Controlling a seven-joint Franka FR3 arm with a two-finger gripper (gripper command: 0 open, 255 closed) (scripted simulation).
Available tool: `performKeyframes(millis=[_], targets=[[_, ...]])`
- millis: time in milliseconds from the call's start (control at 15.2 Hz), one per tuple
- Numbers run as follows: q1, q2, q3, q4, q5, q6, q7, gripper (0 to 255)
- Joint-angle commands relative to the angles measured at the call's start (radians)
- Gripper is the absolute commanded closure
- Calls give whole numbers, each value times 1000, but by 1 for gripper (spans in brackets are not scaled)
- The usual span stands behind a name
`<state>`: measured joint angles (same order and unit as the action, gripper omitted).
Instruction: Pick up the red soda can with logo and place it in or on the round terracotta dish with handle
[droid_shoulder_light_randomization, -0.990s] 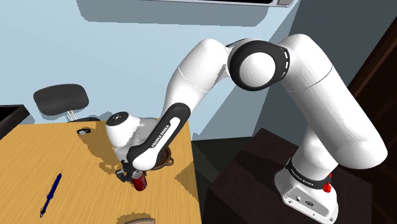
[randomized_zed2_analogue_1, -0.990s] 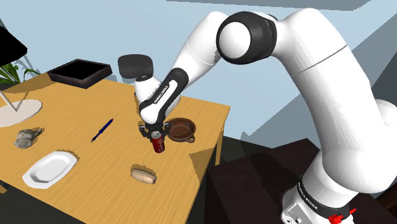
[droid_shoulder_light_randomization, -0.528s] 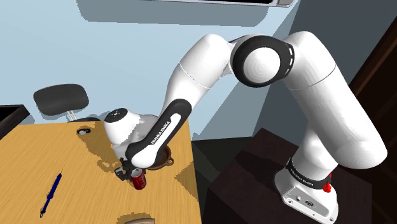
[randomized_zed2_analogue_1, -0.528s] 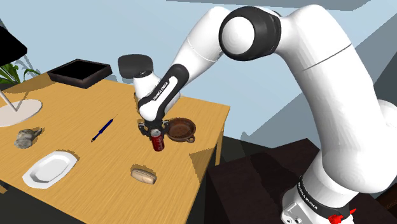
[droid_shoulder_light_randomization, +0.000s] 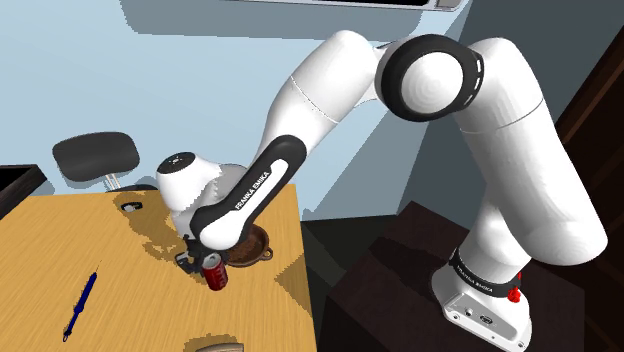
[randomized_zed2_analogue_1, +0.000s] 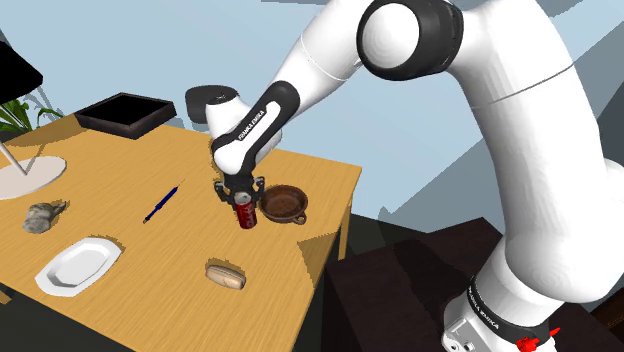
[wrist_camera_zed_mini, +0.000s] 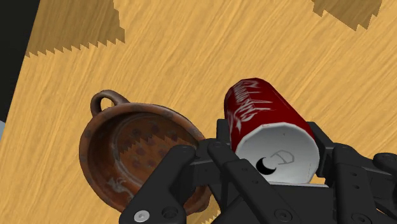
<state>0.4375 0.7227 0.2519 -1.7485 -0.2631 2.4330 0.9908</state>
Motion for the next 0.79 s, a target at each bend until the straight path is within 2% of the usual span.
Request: performKeyframes(millis=[0,660,726], targets=[[-4,-20,5,-7,5,-14,-2,255],[-21,-114,30,-17,34,-96,-20,255],[-40,-124,29,-26,38,-96,-42,255]])
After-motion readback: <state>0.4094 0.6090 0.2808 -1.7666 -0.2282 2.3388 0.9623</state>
